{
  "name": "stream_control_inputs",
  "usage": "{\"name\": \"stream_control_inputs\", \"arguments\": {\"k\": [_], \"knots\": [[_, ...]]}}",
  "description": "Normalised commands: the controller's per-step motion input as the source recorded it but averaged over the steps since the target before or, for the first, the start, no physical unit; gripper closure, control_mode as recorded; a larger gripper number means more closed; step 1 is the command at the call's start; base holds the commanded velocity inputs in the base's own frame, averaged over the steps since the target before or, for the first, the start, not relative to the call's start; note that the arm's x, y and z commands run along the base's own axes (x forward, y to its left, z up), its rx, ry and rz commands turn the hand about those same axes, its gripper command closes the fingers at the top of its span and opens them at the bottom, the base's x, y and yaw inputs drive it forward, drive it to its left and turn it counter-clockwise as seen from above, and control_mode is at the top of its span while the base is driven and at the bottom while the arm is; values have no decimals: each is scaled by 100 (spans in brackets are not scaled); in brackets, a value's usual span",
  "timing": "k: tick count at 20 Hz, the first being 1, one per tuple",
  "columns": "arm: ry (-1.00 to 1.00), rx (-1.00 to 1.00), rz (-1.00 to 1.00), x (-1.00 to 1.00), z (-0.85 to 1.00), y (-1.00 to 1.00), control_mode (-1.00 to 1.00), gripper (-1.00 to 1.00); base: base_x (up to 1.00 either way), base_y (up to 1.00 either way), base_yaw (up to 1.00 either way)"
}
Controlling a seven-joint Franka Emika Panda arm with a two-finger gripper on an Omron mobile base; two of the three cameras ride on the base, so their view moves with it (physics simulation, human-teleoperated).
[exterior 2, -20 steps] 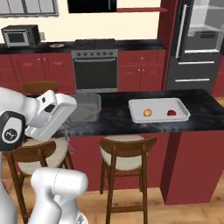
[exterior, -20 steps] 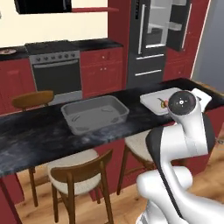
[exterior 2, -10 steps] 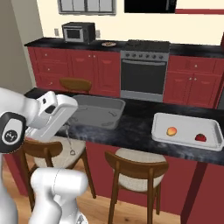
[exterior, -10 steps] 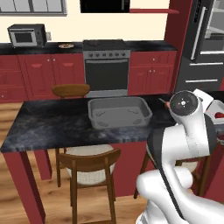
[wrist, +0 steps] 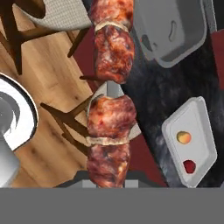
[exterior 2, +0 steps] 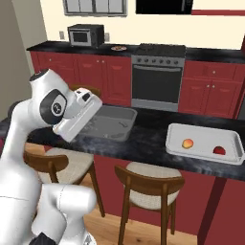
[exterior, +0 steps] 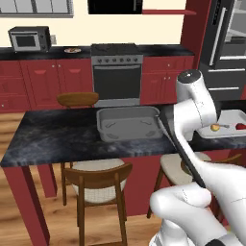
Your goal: Place the cold items (mango and tomato) from the fridge in one tupperware on the dining counter. Place the warm items (kebab skewer and hot dog) in the stove area in another tupperware.
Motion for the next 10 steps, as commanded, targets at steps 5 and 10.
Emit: {"name": "stream_control_inputs", "arguments": {"k": [5,10], "knots": [[57,0,31,100,-29,14,-100,100,0,0,0],[50,0,34,100,-46,21,-100,100,0,0,0]]}}
